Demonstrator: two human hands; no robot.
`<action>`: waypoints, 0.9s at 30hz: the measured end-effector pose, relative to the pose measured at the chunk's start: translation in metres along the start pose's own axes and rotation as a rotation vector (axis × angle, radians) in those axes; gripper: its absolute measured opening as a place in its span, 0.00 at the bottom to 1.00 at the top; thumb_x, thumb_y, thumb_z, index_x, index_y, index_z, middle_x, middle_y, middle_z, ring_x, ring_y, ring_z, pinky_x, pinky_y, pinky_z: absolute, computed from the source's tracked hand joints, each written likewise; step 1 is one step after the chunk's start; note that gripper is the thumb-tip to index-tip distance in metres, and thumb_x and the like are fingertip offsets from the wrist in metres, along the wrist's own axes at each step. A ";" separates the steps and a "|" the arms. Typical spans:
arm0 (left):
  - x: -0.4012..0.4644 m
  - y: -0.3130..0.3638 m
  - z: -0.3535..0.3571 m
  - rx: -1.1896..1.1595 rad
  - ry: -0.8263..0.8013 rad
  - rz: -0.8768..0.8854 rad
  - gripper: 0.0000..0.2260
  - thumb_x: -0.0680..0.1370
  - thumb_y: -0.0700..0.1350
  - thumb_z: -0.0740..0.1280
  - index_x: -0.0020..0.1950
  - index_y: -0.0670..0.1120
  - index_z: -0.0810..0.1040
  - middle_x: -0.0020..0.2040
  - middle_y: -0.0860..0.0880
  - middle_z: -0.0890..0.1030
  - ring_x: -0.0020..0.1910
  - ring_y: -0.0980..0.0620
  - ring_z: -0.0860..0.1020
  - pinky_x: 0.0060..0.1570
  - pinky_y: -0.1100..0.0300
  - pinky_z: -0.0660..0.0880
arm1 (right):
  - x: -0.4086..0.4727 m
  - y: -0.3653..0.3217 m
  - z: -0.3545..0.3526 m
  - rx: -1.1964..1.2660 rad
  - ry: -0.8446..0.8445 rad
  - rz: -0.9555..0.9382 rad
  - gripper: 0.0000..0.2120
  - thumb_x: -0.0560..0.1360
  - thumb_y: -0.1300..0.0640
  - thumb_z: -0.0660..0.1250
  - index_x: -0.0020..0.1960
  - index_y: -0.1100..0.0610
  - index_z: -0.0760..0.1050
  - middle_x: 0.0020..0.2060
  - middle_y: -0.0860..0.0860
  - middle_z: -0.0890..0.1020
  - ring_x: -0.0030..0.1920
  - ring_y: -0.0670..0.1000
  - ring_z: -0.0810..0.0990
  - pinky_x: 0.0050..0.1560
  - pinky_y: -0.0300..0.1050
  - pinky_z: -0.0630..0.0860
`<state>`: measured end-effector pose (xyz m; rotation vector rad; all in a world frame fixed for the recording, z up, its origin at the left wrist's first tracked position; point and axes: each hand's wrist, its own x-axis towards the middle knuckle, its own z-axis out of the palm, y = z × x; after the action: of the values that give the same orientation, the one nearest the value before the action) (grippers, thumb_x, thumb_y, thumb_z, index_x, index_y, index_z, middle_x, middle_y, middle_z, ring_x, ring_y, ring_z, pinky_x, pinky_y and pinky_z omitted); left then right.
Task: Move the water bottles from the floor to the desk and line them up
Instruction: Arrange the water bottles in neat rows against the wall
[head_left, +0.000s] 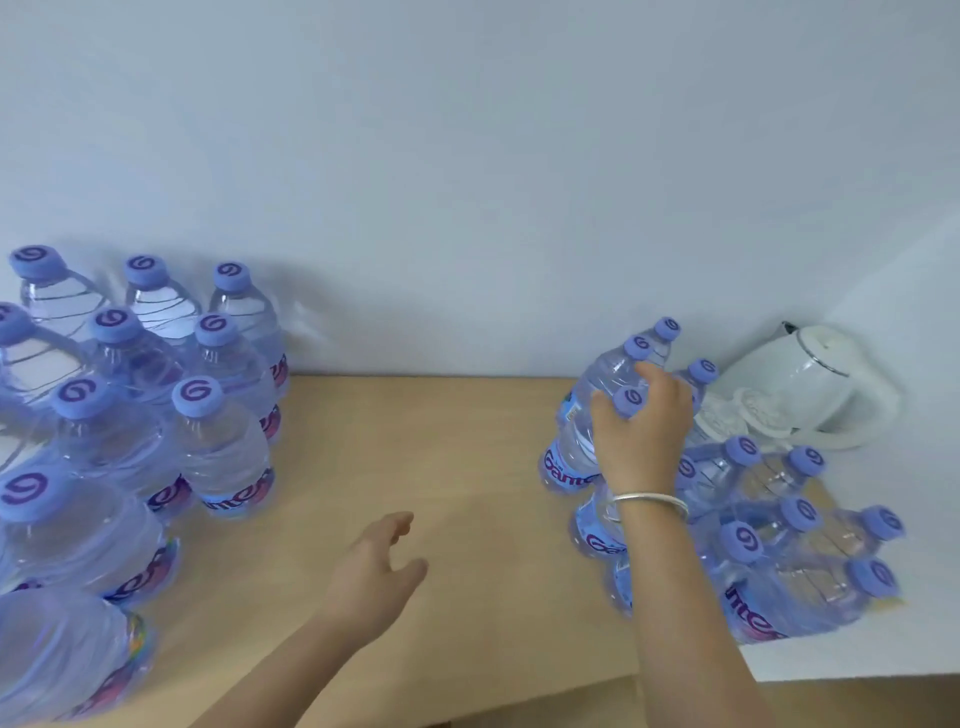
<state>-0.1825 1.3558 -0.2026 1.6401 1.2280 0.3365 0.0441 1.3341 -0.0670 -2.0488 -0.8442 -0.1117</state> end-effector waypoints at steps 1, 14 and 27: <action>-0.001 0.004 0.004 0.012 -0.024 0.009 0.23 0.75 0.41 0.68 0.69 0.46 0.68 0.63 0.50 0.74 0.62 0.54 0.72 0.58 0.63 0.67 | 0.009 0.003 -0.004 0.021 0.027 0.064 0.22 0.70 0.64 0.69 0.63 0.65 0.70 0.58 0.59 0.73 0.61 0.57 0.69 0.60 0.43 0.63; -0.006 0.015 -0.005 0.029 -0.035 -0.013 0.21 0.76 0.43 0.68 0.68 0.47 0.69 0.58 0.53 0.73 0.54 0.56 0.74 0.49 0.66 0.67 | 0.015 0.043 0.037 0.122 -0.022 0.342 0.29 0.69 0.66 0.67 0.67 0.63 0.62 0.59 0.58 0.75 0.58 0.59 0.75 0.57 0.52 0.73; 0.001 0.047 -0.004 0.032 -0.025 0.069 0.24 0.74 0.44 0.69 0.69 0.48 0.68 0.59 0.55 0.73 0.55 0.57 0.73 0.50 0.67 0.66 | -0.014 0.018 0.032 0.191 -0.129 0.208 0.14 0.72 0.55 0.71 0.50 0.62 0.71 0.42 0.51 0.75 0.47 0.56 0.76 0.46 0.44 0.68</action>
<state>-0.1591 1.3603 -0.1622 1.7117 1.1655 0.3401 0.0367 1.3445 -0.1044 -1.9640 -0.6861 0.2109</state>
